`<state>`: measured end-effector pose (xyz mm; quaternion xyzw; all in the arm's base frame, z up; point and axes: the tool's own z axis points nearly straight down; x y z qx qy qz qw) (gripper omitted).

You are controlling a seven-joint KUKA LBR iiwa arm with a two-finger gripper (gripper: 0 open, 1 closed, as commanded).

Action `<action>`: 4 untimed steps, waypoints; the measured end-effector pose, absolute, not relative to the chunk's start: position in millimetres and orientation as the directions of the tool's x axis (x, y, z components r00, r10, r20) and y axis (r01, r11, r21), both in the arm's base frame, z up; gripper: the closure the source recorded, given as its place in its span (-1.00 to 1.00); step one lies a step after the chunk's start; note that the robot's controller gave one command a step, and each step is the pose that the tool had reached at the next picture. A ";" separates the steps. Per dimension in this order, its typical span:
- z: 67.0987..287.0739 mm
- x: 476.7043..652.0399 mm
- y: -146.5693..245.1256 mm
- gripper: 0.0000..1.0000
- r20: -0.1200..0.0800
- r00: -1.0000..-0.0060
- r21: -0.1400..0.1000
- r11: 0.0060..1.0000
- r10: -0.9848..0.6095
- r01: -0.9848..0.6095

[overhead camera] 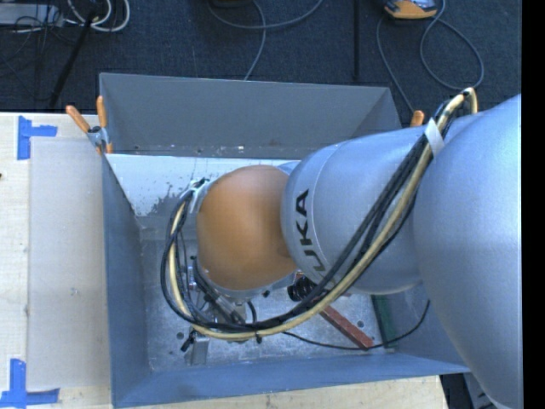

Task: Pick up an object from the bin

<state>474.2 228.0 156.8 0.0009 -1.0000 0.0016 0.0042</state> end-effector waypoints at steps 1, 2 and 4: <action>68.3 477.1 157.6 -1.00 -0.002 -0.981 0.000 0.981 0.192 0.192; 69.7 533.2 94.3 -1.00 -0.002 -0.923 -0.002 0.923 0.386 0.386; 69.9 572.1 -71.3 -1.00 -0.003 -0.846 -0.001 0.846 0.534 0.534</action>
Offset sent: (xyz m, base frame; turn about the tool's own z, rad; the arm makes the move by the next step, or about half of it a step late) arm 0.0018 -0.0684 -0.0868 0.1905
